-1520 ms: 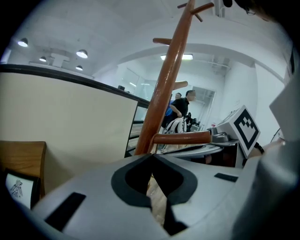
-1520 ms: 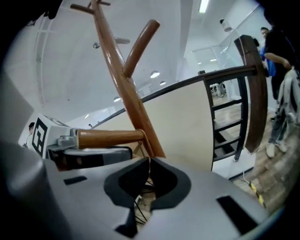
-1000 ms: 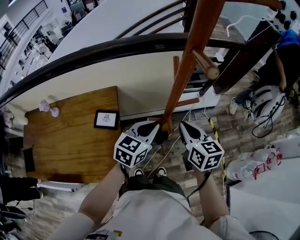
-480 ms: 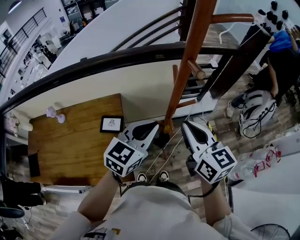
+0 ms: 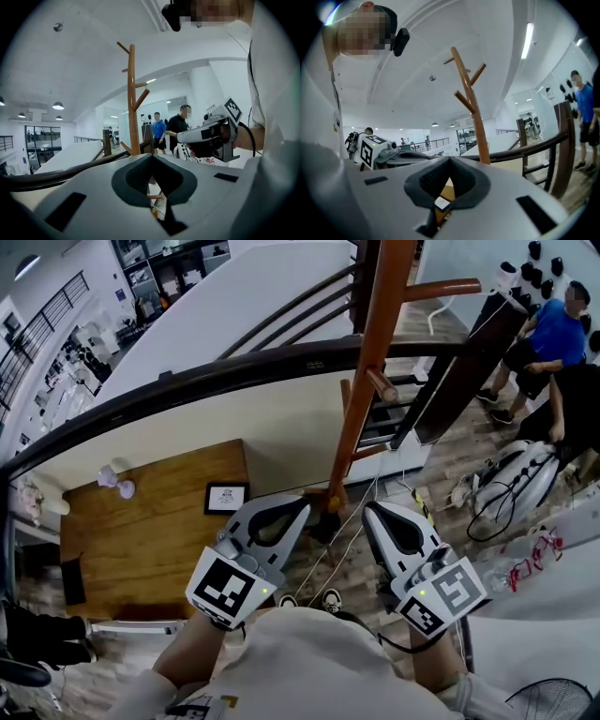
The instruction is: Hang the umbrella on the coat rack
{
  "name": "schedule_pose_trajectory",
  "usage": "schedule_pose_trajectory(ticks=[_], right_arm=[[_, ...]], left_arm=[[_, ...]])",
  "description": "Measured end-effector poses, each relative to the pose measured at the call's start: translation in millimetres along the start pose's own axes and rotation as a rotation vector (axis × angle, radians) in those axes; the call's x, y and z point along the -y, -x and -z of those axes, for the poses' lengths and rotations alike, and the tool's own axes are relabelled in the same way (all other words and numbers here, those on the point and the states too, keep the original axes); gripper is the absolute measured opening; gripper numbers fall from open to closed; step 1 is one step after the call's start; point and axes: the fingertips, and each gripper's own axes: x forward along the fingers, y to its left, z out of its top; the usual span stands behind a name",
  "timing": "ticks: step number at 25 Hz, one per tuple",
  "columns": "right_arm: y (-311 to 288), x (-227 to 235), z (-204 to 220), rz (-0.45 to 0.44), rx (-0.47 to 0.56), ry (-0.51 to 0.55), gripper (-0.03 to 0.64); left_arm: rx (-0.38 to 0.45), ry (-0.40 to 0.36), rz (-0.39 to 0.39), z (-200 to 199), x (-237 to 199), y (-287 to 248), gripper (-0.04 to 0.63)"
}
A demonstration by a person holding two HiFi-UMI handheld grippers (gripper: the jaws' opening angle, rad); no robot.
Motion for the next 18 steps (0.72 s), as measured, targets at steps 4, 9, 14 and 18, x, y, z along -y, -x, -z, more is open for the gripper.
schedule_pose_trajectory(ticks=[4,9,14,18], right_arm=[[2.4,-9.2,0.0,-0.012,0.001,0.0,0.003],[3.4,-8.3,-2.3,-0.011,0.006,-0.004,0.003],[4.4,-7.5,-6.0,0.0,0.016,0.008,0.003],[5.3,-4.4,-7.4,0.01,0.019,0.009,0.003]], left_arm=[[0.022,0.021,-0.017,-9.2,1.7,13.0,0.002],[0.019,0.028,-0.022,-10.3,3.5,14.9,0.002],[0.026,0.031,-0.028,-10.1,0.3,17.1,0.002],[0.02,0.03,-0.03,-8.7,-1.4,16.2,0.002]])
